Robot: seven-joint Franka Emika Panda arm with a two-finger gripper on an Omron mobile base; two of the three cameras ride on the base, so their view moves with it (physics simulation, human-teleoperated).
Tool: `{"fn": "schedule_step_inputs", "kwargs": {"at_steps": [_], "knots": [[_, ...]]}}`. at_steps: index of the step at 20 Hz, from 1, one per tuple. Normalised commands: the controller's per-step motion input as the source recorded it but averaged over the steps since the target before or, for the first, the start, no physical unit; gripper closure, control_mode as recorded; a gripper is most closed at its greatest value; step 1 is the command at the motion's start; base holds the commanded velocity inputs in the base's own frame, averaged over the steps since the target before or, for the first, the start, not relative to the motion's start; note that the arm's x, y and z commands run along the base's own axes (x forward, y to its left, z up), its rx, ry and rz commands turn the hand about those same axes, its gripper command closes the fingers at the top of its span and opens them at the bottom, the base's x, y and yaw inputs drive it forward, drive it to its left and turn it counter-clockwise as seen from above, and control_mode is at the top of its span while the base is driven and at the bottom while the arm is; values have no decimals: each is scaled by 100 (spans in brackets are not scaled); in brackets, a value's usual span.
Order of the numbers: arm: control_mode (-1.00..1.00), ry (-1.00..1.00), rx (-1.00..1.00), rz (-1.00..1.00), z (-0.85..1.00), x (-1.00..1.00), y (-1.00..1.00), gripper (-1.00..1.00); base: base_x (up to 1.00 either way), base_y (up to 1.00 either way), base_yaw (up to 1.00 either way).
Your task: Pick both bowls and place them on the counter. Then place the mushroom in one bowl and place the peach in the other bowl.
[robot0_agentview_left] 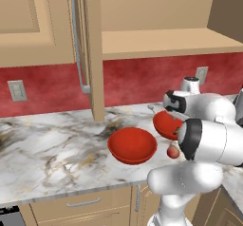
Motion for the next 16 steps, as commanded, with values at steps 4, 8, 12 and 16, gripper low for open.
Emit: {"fn": "schedule_step_inputs", "kwargs": {"at_steps": [4,8,12,16], "knots": [[-100,-11,-2,2,46,-59,38,-100,0,0,0],[-100,-9,-7,10,38,-60,51,-100,0,0,0],[-100,-8,-5,9,8,-73,28,-100,0,0,0],[-100,-4,0,5,0,-76,0,-100,0,0,0]]}}
